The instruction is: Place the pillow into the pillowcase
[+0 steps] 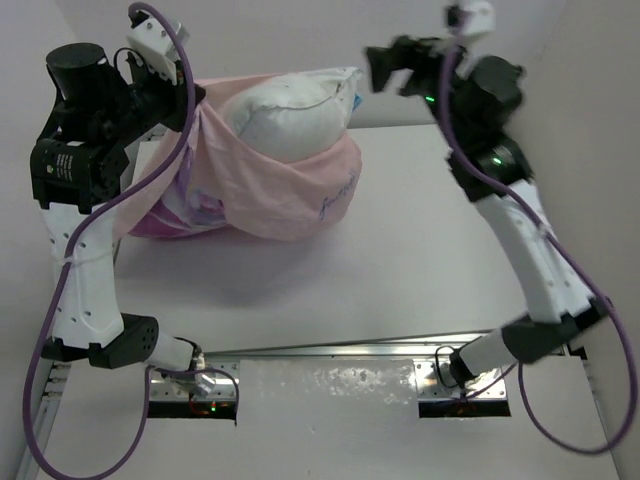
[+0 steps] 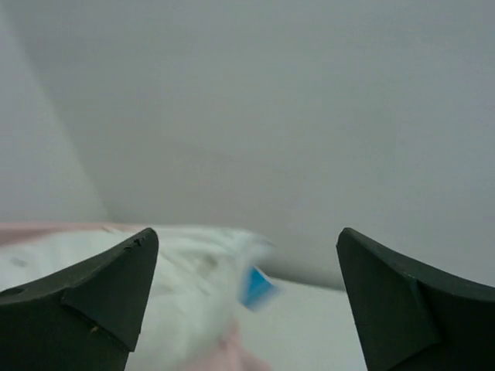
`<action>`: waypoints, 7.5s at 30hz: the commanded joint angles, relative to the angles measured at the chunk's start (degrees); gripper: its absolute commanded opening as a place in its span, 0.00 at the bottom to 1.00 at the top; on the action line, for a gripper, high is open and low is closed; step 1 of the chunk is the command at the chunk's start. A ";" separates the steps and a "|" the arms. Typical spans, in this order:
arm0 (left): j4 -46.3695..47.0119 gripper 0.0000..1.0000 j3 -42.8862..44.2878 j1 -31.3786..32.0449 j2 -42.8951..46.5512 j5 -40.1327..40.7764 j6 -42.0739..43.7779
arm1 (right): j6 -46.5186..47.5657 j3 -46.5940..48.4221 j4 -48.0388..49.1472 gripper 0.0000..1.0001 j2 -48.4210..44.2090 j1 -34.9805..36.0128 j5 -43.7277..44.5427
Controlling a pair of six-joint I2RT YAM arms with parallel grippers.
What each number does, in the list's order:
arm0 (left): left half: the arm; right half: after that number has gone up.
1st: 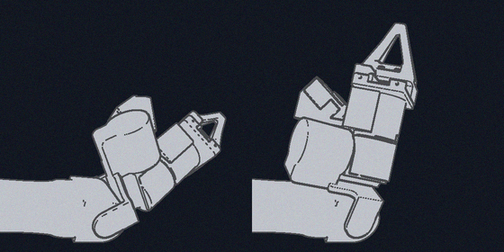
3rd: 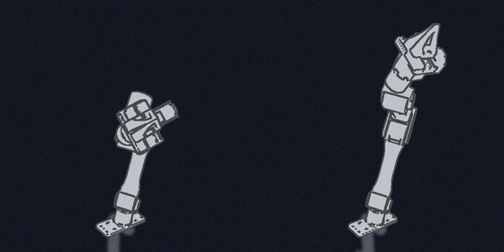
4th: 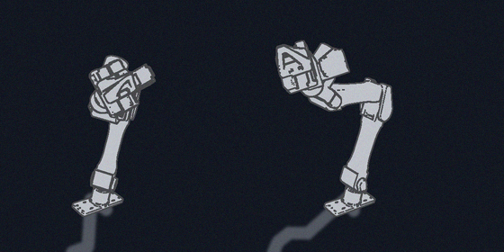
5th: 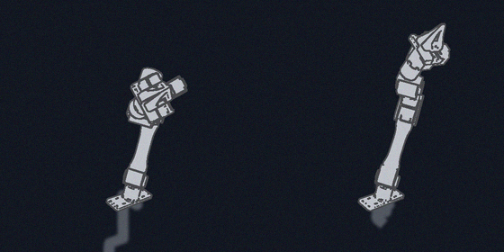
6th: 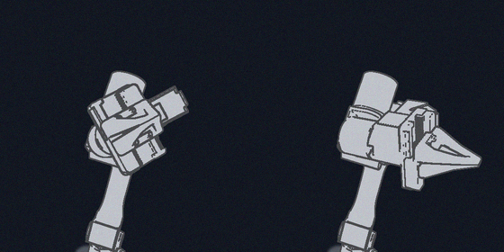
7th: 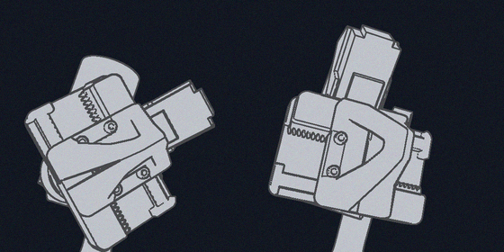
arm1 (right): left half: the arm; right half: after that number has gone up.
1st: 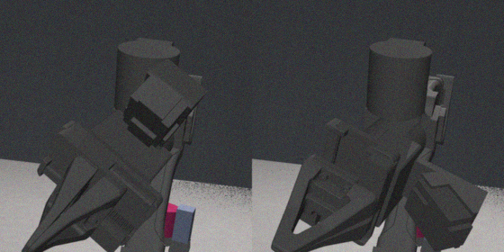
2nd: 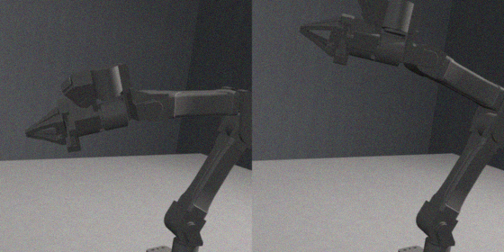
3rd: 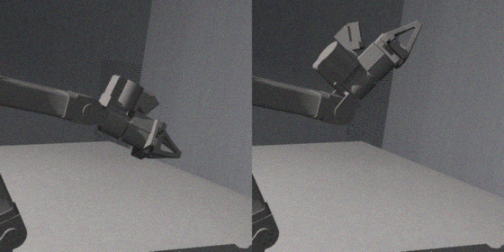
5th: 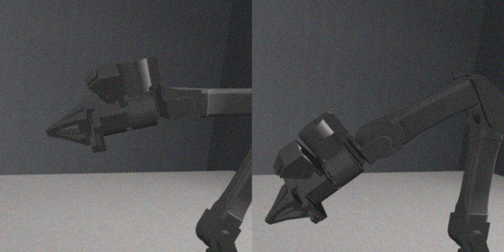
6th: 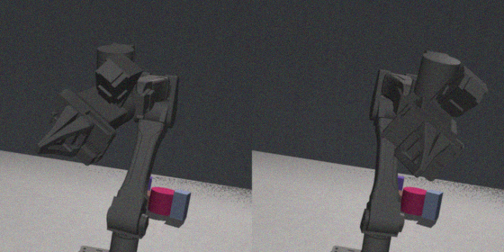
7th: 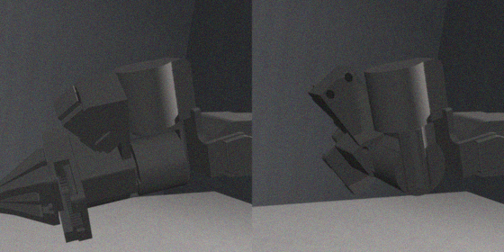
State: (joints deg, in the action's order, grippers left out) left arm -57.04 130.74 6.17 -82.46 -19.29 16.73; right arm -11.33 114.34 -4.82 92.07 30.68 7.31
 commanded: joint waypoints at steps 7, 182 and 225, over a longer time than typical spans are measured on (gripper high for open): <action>12.56 0.00 5.49 0.33 -1.48 1.72 -2.05 | -3.69 -39.18 -5.72 0.53 -25.36 -8.70 -11.85; 50.09 0.68 -59.89 2.88 -19.76 -4.97 -26.22 | -12.39 -31.20 13.43 0.00 17.53 3.60 -17.16; 44.38 0.00 -48.55 8.34 -39.99 0.59 -31.52 | -8.30 -34.63 10.90 0.00 12.96 3.69 -12.80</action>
State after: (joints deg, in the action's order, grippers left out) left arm -9.21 84.95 16.47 -124.97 -15.90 -18.68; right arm -22.61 78.61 7.97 110.10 32.73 -5.76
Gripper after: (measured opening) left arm 0.006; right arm 0.024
